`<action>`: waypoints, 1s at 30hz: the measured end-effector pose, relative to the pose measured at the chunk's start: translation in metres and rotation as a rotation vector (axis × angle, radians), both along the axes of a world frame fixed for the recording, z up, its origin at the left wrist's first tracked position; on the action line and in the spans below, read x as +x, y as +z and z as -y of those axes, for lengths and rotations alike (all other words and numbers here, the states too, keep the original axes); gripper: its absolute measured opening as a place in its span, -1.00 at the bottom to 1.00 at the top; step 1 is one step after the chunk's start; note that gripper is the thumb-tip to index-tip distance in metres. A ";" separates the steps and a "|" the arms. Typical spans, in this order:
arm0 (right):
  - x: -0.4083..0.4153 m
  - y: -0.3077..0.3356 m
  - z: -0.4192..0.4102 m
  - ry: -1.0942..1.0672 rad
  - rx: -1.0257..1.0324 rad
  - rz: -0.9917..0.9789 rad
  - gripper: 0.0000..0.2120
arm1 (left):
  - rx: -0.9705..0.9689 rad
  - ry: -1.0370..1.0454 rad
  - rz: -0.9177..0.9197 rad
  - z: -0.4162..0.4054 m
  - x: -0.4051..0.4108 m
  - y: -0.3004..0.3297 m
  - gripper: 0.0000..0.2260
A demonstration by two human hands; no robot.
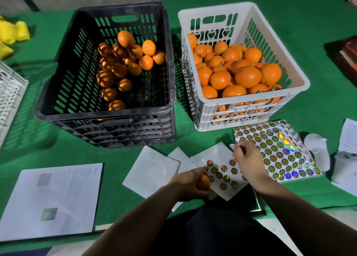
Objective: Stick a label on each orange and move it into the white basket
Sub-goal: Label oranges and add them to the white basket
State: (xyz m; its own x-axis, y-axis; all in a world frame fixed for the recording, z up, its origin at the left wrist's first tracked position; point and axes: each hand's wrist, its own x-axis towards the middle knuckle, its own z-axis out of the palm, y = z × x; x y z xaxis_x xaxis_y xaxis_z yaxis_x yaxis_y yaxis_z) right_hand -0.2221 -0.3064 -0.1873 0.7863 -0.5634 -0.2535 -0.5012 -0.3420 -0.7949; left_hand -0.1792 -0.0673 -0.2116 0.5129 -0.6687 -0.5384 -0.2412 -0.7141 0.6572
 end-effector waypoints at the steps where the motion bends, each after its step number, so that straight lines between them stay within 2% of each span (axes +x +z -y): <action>1: -0.002 0.007 -0.004 0.065 0.016 0.008 -0.90 | -0.025 0.028 -0.007 -0.001 -0.001 0.001 -0.44; 4: -0.015 0.025 -0.021 0.241 0.088 0.023 -0.90 | -0.206 0.149 -0.050 -0.002 -0.005 0.007 -0.51; 7: -0.026 0.045 -0.038 0.375 0.059 0.105 -0.89 | -0.328 0.161 0.049 -0.004 -0.005 0.014 -0.49; 12: -0.030 0.061 -0.059 0.635 -0.191 0.240 -0.87 | -0.501 0.228 0.185 0.000 -0.004 0.034 -0.48; 17: -0.029 0.079 -0.055 0.715 -0.235 0.274 -0.78 | -0.544 0.341 0.005 -0.002 0.003 0.061 -0.53; 19: -0.027 0.089 -0.058 0.651 -0.119 0.272 -0.79 | -0.545 0.357 0.035 -0.003 0.004 0.070 -0.52; 21: -0.022 0.103 -0.068 0.450 0.153 0.233 -0.84 | -0.576 0.352 0.103 -0.004 0.002 0.081 -0.53; 25: -0.013 0.123 -0.089 0.267 0.762 -0.006 -0.51 | -0.675 0.343 0.184 -0.001 -0.003 0.103 -0.52; 26: -0.012 0.127 -0.092 0.252 0.839 -0.008 -0.49 | -0.673 0.342 0.204 -0.001 -0.003 0.108 -0.53; 30: -0.010 0.137 -0.097 0.249 0.888 0.049 -0.48 | -0.528 0.266 0.369 -0.010 0.005 0.123 -0.53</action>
